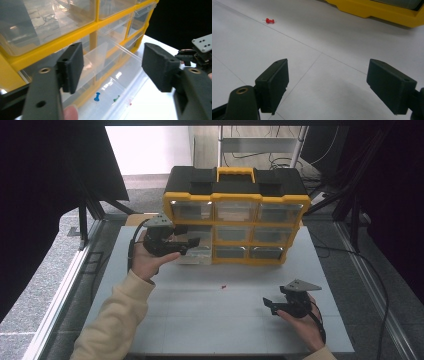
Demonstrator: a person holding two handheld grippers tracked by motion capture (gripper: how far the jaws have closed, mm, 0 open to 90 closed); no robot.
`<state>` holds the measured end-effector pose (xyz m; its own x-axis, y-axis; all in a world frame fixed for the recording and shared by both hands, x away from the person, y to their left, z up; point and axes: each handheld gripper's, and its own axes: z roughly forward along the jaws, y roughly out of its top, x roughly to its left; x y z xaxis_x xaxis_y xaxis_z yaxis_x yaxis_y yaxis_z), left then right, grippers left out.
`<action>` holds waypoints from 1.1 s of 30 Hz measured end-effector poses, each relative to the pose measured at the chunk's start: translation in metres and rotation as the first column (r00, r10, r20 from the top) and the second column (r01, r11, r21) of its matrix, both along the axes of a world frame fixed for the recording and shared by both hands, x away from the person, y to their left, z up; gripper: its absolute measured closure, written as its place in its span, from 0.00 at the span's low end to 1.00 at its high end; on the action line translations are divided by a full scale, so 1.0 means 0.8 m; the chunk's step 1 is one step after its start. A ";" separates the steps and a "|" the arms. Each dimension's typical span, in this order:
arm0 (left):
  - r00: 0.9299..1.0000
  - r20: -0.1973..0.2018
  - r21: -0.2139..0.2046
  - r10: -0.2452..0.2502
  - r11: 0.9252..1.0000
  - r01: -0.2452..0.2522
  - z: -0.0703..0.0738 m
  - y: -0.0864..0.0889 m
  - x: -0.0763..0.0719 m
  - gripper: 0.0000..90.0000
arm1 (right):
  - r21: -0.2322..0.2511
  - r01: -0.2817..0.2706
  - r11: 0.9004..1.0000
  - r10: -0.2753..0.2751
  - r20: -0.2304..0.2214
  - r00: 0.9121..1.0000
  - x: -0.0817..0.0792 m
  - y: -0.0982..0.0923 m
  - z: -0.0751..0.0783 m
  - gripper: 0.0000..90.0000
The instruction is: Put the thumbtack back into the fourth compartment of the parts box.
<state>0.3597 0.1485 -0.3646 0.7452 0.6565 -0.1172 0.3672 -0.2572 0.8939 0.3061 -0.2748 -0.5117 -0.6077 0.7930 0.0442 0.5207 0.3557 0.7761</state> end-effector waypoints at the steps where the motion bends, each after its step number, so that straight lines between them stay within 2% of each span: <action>1: 1.000 -0.008 -0.012 -0.016 1.000 0.015 0.000 0.001 -0.005 0.34 | 0.000 0.000 1.000 0.000 -0.001 1.000 0.000 0.000 0.000 0.20; 4: 0.999 -0.014 -0.029 -0.037 0.999 0.037 0.001 0.001 -0.012 0.32 | 0.001 0.001 1.000 -0.001 0.000 1.000 0.000 0.000 0.000 0.20; 5: 0.998 -0.014 -0.037 -0.060 0.998 0.059 0.000 0.000 -0.022 0.32 | 0.000 0.001 1.000 -0.001 0.000 1.000 0.000 0.000 0.000 0.20; 8: 0.997 -0.015 -0.039 -0.076 0.996 0.076 -0.001 -0.002 -0.031 0.31 | -0.001 0.002 1.000 -0.002 0.000 1.000 0.000 0.000 0.000 0.20; 9: 0.995 -0.017 -0.046 -0.097 0.994 0.097 -0.004 -0.004 -0.039 0.30 | -0.001 0.001 1.000 -0.001 0.000 1.000 0.000 0.000 0.000 0.20; 13: 0.991 -0.024 -0.068 -0.135 0.989 0.133 -0.009 -0.007 -0.052 0.30 | -0.003 0.003 1.000 -0.003 -0.001 1.000 -0.001 0.001 0.000 0.20; 17: 0.988 -0.026 -0.068 -0.154 0.986 0.152 -0.013 -0.010 -0.062 0.30 | -0.003 0.003 1.000 -0.003 0.000 1.000 0.000 0.000 0.000 0.20; 18: 0.985 -0.028 -0.062 -0.171 0.984 0.169 -0.017 -0.011 -0.068 0.30 | -0.004 0.002 1.000 -0.002 -0.001 1.000 0.000 0.001 0.000 0.20; 22: 0.983 -0.030 -0.054 -0.184 0.982 0.182 -0.024 -0.014 -0.077 0.31 | -0.004 0.003 1.000 -0.003 0.001 1.000 0.000 0.001 0.000 0.20; 26: 0.979 -0.060 -0.040 -0.195 0.980 0.193 -0.038 -0.018 -0.086 0.31 | -0.004 0.003 1.000 -0.003 0.001 1.000 0.000 0.001 0.000 0.20; 27: 0.977 -0.073 -0.023 -0.200 0.980 0.199 -0.046 -0.021 -0.089 0.31 | -0.005 0.004 1.000 -0.004 0.001 1.000 0.000 0.001 0.000 0.20; 28: 0.977 -0.073 -0.023 -0.200 0.980 0.199 -0.046 -0.021 -0.089 0.31 | -0.006 0.004 1.000 -0.004 0.001 1.000 0.000 0.001 0.000 0.20; 29: 0.976 -0.083 -0.003 -0.199 0.980 0.200 -0.054 -0.025 -0.090 0.31 | -0.005 0.004 1.000 -0.004 0.001 1.000 0.000 0.001 0.000 0.20; 33: 0.972 -0.112 0.032 -0.205 0.977 0.210 -0.068 -0.036 -0.090 0.31 | -0.003 0.008 1.000 -0.008 -0.001 1.000 0.000 0.001 0.000 0.20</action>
